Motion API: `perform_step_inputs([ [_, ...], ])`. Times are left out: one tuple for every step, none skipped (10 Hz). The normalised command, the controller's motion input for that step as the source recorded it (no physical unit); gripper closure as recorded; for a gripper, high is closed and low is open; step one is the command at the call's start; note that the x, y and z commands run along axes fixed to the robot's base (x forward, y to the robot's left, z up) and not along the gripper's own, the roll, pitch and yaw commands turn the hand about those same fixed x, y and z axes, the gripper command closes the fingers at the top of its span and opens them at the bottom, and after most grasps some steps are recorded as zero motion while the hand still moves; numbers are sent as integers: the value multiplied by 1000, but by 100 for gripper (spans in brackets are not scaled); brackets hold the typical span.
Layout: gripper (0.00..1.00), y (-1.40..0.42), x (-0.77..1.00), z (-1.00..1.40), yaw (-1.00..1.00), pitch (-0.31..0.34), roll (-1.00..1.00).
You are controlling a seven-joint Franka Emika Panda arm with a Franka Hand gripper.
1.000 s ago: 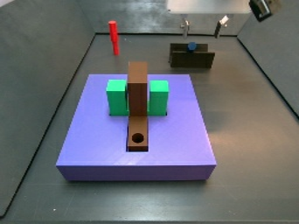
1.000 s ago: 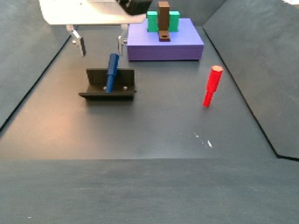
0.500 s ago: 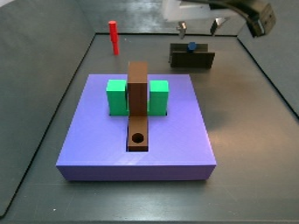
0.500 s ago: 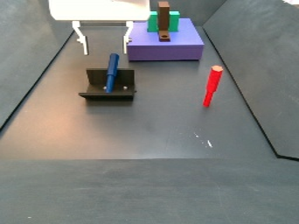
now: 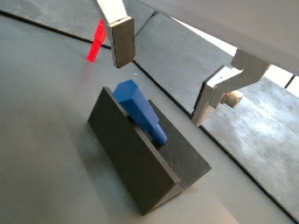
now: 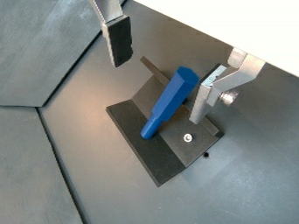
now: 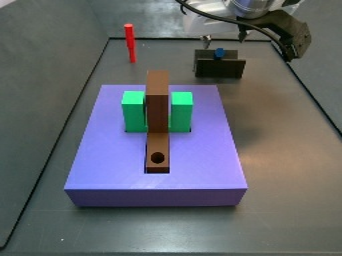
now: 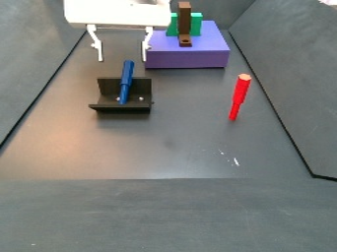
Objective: Pick up the blue object. Move up. Place the blue object on the fixture. Regrasp the blue object. Move to above the board. Insert the blue object.
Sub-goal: Regrasp the blue object.
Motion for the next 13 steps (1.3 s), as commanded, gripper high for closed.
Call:
perform_step_inputs([
  [0, 0, 77, -260, -243, 260, 269],
  [0, 0, 177, -311, -251, 409, 323],
  [0, 0, 149, -311, -234, 340, 254],
  [0, 0, 31, -249, -166, 200, 246],
  [0, -23, -14, -149, -66, 29, 234],
  [0, -100, -106, -83, 0, 0, 309],
  [0, -149, -40, -83, 0, 0, 351],
  [0, -103, -31, -143, 11, 40, 586],
  [0, -46, 0, -157, 31, 80, 600],
  [0, 0, 0, -157, 0, 157, 509],
  [0, 0, 0, -126, 0, 149, 391],
  [0, 0, 0, -40, 0, 57, 271],
  [0, 0, 0, 0, 0, 60, 317],
])
